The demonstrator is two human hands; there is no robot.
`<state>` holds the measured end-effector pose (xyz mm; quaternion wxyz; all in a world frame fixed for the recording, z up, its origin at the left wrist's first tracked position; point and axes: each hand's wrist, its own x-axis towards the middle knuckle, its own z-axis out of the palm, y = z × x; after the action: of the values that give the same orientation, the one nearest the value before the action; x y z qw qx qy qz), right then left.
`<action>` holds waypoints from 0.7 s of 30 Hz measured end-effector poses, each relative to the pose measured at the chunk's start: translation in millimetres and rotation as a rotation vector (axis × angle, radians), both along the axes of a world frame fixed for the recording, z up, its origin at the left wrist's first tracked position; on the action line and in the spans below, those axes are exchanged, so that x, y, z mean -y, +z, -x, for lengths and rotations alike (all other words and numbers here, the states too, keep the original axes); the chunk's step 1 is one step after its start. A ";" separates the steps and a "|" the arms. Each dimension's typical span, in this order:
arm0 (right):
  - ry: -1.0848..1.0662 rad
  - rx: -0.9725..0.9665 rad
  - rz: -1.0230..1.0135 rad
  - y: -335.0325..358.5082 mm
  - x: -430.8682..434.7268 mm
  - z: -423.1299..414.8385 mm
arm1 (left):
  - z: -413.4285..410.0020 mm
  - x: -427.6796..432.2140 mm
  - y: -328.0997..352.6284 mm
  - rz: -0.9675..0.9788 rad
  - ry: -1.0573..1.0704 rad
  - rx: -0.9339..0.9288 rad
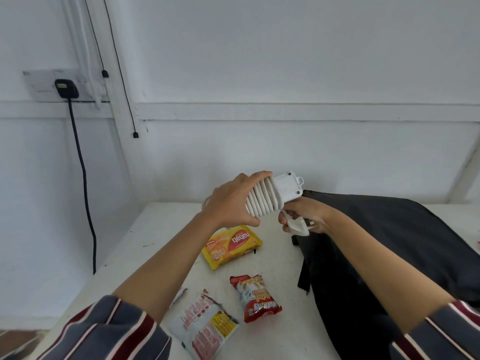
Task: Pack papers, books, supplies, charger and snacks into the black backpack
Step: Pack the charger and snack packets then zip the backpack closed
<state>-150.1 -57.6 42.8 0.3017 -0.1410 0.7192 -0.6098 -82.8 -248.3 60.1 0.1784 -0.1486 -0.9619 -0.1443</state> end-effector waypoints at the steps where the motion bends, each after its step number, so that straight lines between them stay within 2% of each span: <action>1: -0.015 -0.032 -0.038 -1.9 -0.8 -0.1 | 0.6 -2.0 -1.8 -0.007 -0.004 0.009; 5: -0.078 -0.236 -0.224 3.8 -0.1 -2.8 | 4.9 -9.6 -7.1 -0.043 -0.041 0.015; 8: -0.103 -0.304 -0.377 13.0 1.0 -3.9 | 7.9 -16.5 -10.5 -0.083 -0.062 0.028; 13: 0.031 -0.393 -0.528 20.5 -17.3 -2.7 | 7.7 -28.4 -24.7 -0.208 -0.061 0.041; 15: 0.080 -0.340 -0.442 17.4 -28.5 -1.1 | 8.9 -30.2 -24.7 -0.212 -0.066 0.039; 19: 0.111 -0.097 -0.021 8.3 -43.2 4.8 | 12.7 -32.3 -16.9 -0.194 -0.055 0.052; 21: 0.097 0.033 0.121 13.1 -48.4 4.7 | 13.2 -36.0 -13.6 -0.199 -0.055 0.051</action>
<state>-154.9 -9.1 55.9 0.3339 -0.1836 0.6682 -0.6390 -96.0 -212.3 46.5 0.1638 -0.1526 -0.9426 -0.2477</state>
